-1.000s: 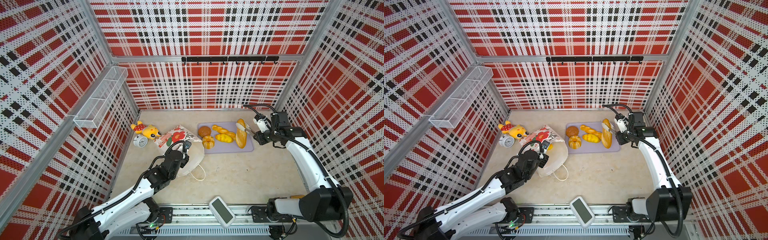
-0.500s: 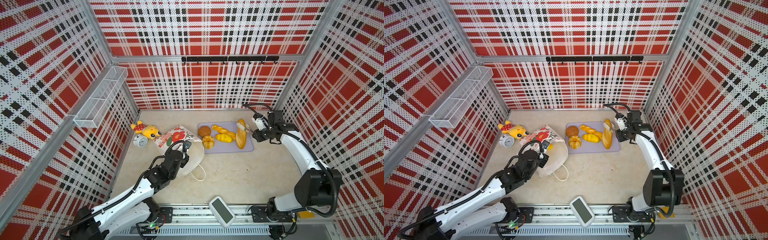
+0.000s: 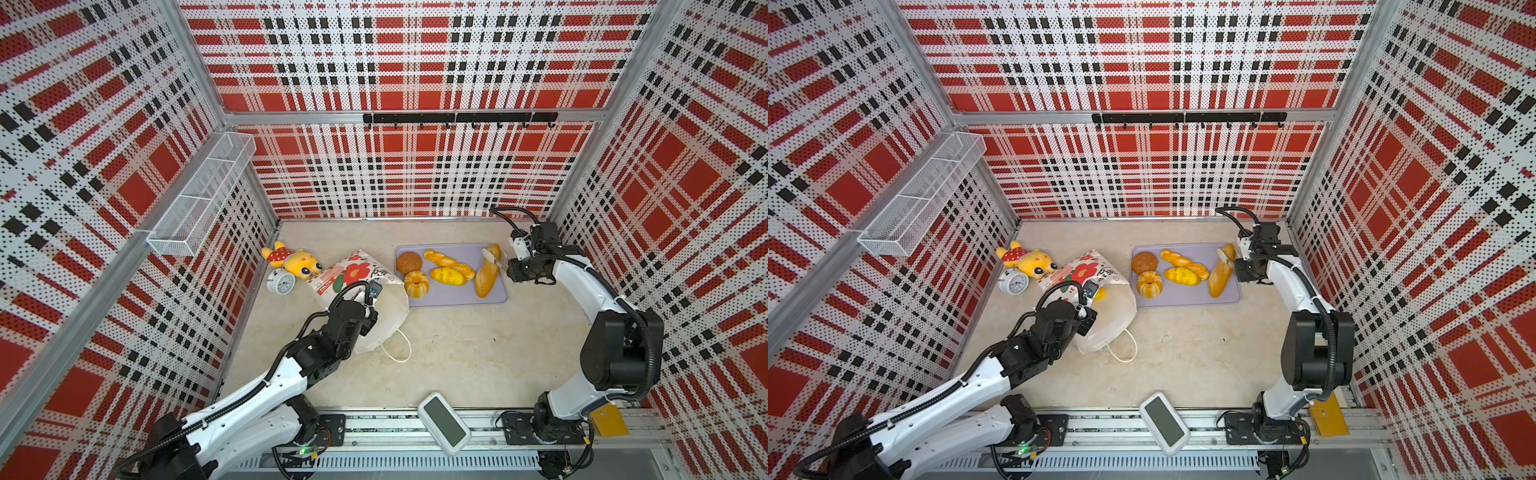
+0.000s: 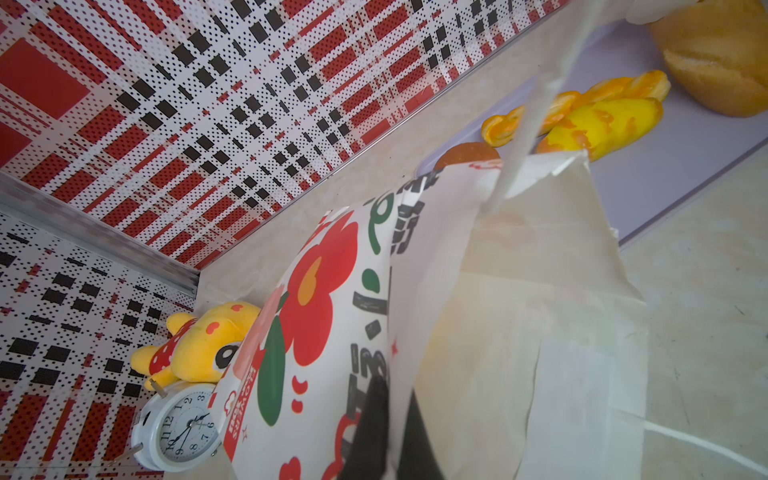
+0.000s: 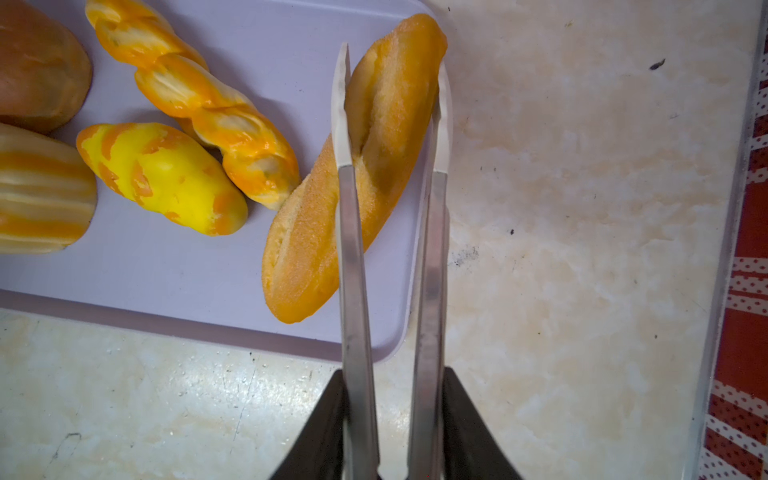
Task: Take the fake bread out of the paper bag
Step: 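Lower the baguette onto the lavender tray and open the tongs, then swing the open tongs back into the bag mouth with the right gripper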
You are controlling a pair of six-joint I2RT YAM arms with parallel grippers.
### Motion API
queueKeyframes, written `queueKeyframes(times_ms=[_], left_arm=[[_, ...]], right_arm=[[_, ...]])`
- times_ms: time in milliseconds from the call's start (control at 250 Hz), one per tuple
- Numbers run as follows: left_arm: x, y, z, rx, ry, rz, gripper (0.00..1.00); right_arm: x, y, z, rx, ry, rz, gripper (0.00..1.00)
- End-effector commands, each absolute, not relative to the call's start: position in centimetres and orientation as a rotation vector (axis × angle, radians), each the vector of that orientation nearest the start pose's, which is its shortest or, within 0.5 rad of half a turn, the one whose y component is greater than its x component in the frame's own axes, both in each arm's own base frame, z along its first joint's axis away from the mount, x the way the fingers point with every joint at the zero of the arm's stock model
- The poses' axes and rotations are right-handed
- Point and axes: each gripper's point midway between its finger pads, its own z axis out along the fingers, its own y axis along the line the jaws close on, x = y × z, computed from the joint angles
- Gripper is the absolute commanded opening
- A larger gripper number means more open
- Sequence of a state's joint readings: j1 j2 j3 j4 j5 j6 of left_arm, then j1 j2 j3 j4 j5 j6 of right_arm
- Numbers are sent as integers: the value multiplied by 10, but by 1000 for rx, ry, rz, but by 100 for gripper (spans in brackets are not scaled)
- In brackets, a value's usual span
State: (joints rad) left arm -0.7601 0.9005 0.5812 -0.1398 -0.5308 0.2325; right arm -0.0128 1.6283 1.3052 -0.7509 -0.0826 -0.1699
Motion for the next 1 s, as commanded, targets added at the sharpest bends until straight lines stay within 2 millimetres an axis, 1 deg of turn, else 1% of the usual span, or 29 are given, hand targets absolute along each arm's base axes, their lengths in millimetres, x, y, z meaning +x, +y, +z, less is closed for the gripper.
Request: queueKeyframes(times_ms=[0,180,300,392,512,700,996], left_arm=[[283,-151,213,601,1841,167,0],[282,-150,212,598,1842,171,0],[281,-150,213,602,1840,175,0],[280,-149,212,602,1840,180,0],[280,-149,213,600,1838,180,0],[281,-150,213,604,1838,181,0],[280,-150,214,602,1835,178,0]], right_arm=[[421,8,151,-198,2587,75,37],[434,30,152,-238,2540,243,39],[441,31,151,-235,2556,258,41],[444,23,151,-174,2568,234,43],[445,13,159,-126,2566,190,45],[446,19,172,-103,2542,279,46],[435,14,202,-77,2511,241,44]])
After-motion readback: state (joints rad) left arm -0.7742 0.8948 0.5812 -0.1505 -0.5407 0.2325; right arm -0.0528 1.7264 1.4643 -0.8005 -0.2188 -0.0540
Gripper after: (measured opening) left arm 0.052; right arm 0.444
